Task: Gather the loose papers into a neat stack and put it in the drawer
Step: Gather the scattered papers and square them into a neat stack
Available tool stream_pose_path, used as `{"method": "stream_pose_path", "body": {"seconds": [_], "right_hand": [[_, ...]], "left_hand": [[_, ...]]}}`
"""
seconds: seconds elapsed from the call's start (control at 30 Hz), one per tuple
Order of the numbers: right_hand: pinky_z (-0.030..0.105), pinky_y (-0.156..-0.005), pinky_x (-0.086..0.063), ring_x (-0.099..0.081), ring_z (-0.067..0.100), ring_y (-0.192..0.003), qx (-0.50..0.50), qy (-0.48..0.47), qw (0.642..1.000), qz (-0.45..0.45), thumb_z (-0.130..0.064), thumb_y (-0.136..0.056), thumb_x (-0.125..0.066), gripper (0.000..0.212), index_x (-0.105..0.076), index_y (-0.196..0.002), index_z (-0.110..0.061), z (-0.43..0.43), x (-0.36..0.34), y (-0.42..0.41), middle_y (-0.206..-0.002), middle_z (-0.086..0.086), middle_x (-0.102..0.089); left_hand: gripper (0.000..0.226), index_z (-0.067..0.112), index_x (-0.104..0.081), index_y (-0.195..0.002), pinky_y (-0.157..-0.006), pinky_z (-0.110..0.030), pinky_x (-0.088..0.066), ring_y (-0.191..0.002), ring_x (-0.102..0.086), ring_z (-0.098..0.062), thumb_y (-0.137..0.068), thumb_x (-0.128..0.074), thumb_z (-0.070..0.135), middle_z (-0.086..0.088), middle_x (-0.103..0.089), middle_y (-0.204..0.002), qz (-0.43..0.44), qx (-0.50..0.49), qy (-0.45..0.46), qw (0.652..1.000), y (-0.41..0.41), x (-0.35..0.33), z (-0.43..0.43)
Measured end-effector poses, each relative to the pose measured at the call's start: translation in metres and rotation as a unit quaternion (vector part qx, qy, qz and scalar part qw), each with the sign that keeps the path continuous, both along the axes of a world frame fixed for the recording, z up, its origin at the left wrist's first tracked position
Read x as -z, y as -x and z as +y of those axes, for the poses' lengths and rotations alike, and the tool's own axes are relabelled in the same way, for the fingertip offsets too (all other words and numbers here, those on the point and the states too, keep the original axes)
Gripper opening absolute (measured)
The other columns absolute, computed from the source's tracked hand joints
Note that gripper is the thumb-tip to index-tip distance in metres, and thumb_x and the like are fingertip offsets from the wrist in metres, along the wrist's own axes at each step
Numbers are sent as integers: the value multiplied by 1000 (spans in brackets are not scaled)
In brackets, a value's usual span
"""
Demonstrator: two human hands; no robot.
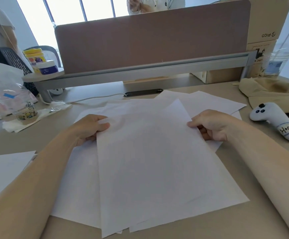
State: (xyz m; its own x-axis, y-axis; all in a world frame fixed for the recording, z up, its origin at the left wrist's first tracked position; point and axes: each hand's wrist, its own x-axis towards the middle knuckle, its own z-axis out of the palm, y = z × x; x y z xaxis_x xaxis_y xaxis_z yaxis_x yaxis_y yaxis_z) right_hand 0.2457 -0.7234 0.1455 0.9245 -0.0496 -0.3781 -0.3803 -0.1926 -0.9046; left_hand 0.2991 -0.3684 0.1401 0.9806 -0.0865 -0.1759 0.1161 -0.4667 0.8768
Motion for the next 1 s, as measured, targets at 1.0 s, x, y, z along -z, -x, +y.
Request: {"method": "stream_pose_path", "body": {"seconds": [1.0], "right_hand": [[45, -81, -58, -72, 33, -76, 55, 159, 982, -81, -11, -78, -78, 13, -72, -88, -5, 8, 3, 4, -81, 14, -76]], "left_hand": [[17, 13, -58, -71, -59, -29, -36, -62, -47, -20, -76, -72, 21, -9, -52, -68, -107, -109, -118, 981, 16, -11, 0]]}}
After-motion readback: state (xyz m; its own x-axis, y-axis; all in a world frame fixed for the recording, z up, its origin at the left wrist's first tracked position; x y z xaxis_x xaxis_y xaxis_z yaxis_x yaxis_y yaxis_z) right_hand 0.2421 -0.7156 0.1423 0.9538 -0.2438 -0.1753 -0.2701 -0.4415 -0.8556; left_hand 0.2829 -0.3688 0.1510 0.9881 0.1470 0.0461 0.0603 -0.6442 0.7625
